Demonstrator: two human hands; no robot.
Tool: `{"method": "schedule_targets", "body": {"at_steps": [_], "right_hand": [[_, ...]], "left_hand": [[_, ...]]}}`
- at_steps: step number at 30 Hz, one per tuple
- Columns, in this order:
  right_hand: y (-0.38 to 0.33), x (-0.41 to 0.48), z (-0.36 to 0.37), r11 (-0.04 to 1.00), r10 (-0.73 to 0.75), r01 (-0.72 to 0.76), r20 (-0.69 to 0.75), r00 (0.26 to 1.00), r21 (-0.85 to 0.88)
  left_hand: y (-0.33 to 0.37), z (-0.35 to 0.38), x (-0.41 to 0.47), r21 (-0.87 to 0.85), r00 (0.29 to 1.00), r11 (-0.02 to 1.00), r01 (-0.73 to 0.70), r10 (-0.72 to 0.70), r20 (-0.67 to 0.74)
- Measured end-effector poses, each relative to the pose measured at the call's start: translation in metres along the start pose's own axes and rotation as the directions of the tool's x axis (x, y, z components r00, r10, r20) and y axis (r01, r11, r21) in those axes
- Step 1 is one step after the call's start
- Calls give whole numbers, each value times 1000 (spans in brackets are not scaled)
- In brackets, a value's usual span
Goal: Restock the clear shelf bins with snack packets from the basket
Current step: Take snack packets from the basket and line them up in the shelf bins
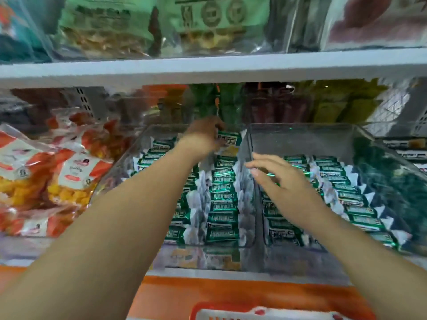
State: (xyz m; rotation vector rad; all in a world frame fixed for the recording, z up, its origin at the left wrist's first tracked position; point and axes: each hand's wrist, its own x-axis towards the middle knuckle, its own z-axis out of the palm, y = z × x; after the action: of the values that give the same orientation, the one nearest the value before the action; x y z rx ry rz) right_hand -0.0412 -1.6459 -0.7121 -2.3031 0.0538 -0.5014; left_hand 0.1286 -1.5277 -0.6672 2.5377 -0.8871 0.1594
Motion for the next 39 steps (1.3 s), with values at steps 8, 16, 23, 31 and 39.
{"method": "schedule_targets", "body": {"at_steps": [8,16,23,31,39], "right_hand": [[9,1,3,996,-56,58,-29,998,67],[2,-2,-1,1000,-29,29,30,999,1],[-23,-50,-11,975,-120,114,-21,993,-191],[-10,-158,-2,924,-252,240,-1,968,-299],[94,-246,25,895,322,-152,372,870,-420]], "left_hand": [[-16,34,33,169,994,980,109,-107,-21],[5,14,19,300,986,940,162,-164,-19],[47,-3,-112,-187,948,982,9,-68,-311],[73,81,-259,-350,841,931,-103,-106,-530],[47,190,-361,-239,937,909,343,-312,157]]}}
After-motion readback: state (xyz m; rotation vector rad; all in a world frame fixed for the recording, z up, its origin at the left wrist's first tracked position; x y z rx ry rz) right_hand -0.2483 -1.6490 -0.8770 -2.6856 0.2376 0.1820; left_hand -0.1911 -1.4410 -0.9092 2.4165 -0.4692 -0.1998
